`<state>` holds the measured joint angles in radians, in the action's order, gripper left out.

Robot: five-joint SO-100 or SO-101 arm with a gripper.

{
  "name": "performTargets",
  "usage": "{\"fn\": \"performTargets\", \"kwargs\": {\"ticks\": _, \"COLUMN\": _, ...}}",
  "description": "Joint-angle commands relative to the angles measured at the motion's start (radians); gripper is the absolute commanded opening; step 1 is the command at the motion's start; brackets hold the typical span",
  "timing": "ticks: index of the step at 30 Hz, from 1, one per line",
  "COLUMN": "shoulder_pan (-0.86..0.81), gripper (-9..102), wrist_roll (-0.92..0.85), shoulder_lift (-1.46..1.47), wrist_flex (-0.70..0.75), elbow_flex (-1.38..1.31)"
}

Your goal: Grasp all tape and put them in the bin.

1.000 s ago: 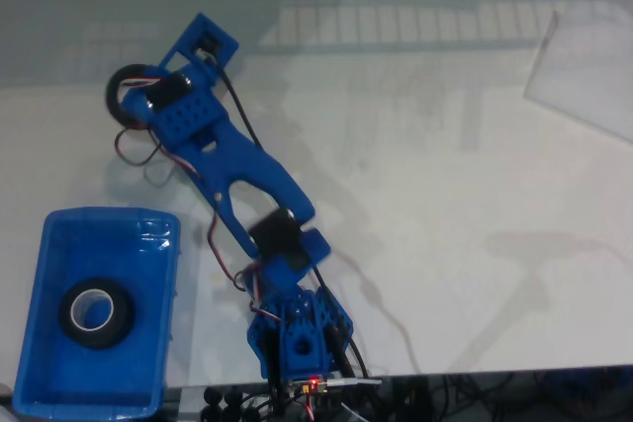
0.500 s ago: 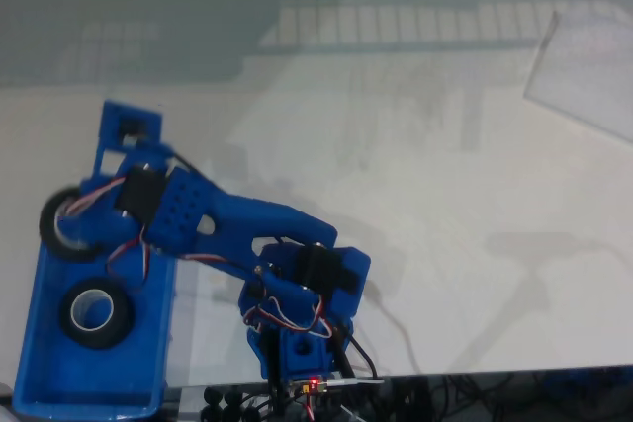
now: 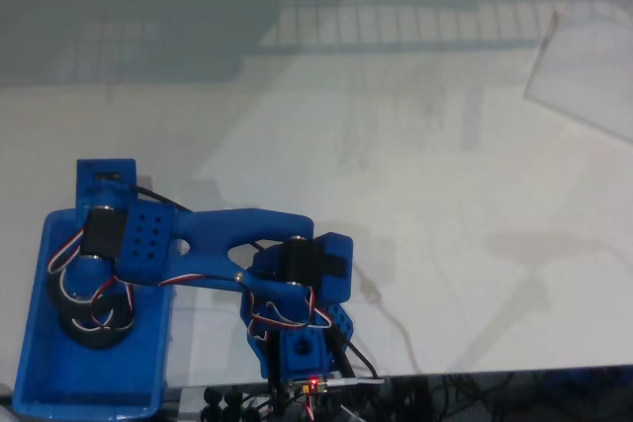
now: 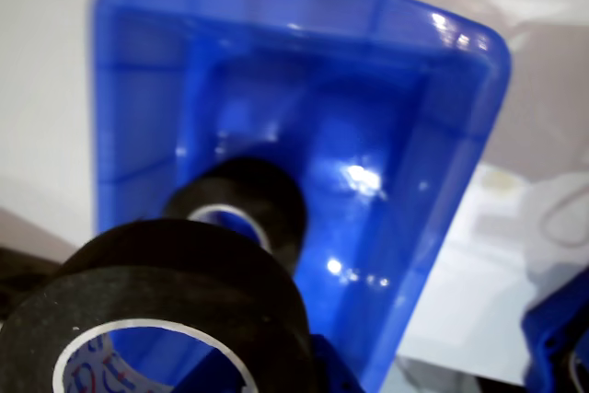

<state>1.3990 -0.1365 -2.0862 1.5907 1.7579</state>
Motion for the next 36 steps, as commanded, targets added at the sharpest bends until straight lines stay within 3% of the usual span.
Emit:
{"fn": "performTargets", "kwargs": {"ticks": 1, "shoulder_pan": 0.005, "gripper": 14, "wrist_roll": -0.006, "shoulder_lift": -0.006, "wrist_flex": -0.021, "elbow_flex": 0.012}}
{"fn": "performTargets", "kwargs": {"ticks": 6, "shoulder_pan": -0.02, "gripper": 24, "wrist_roll": 0.006, "shoulder_lift": 0.002, "wrist_flex": -0.054, "elbow_flex": 0.044}}
{"fn": "performTargets", "kwargs": {"ticks": 14, "shoulder_pan": -0.15, "gripper": 26, "wrist_roll": -0.023, "shoulder_lift": -0.028, "wrist_flex": -0.114, "elbow_flex": 0.048}}
{"fn": "performTargets", "kwargs": {"ticks": 23, "shoulder_pan": -0.644, "gripper": 25, "wrist_roll": -0.143, "shoulder_lift": -0.147, "wrist_flex": -0.282, "elbow_flex": 0.057}}
{"fn": "performTargets", "kwargs": {"ticks": 31, "shoulder_pan": -1.114, "gripper": 21, "wrist_roll": 0.029, "shoulder_lift": -0.331, "wrist_flex": -0.73, "elbow_flex": 0.333}}
{"fn": "performTargets", "kwargs": {"ticks": 36, "shoulder_pan": -1.273, "gripper": 10, "wrist_roll": 0.084, "shoulder_lift": -0.517, "wrist_flex": -0.871, "elbow_flex": 0.597}}
